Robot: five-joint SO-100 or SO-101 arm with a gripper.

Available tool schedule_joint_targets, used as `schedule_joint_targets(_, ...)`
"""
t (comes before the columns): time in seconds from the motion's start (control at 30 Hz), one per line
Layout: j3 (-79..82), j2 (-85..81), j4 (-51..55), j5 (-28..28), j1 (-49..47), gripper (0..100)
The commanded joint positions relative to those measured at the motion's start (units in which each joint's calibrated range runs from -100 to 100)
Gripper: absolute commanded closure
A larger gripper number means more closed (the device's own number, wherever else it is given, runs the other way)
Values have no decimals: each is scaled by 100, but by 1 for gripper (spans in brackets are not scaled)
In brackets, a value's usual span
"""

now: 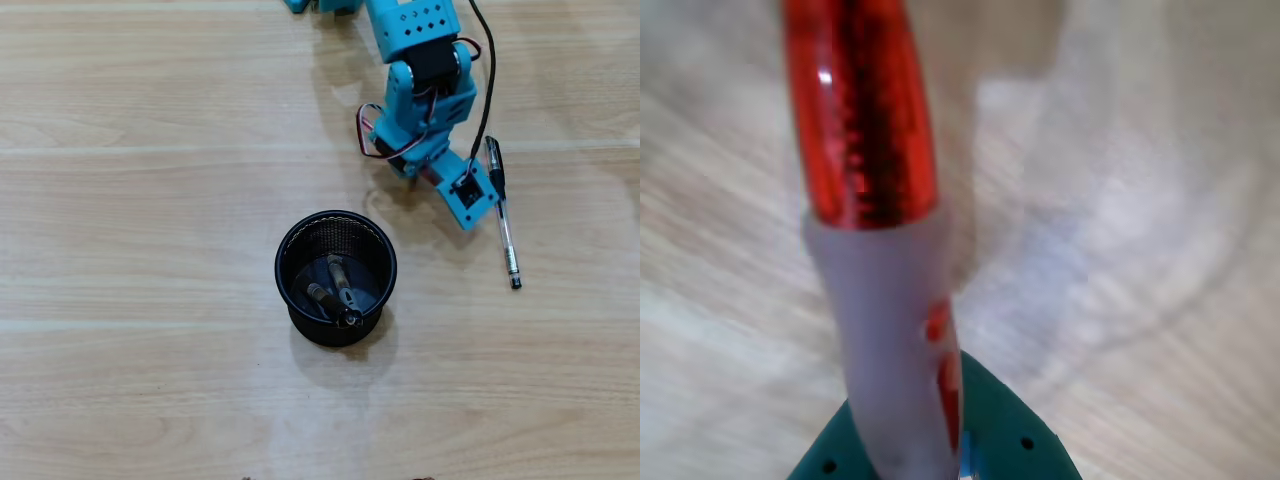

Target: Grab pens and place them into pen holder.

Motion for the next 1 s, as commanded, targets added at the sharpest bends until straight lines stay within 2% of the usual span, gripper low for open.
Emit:
schedule_joint_targets(0.0, -900, -962, -27, 28, 80, 98)
schedule_joint_targets(0.33, -3128, -1435, 7, -191, 338, 98)
schedule_joint_targets(0.73, -3245, -1418, -122, -170, 766, 98)
schedule_joint_targets(0.97, -3191, -1418, -689, -55, 935, 98)
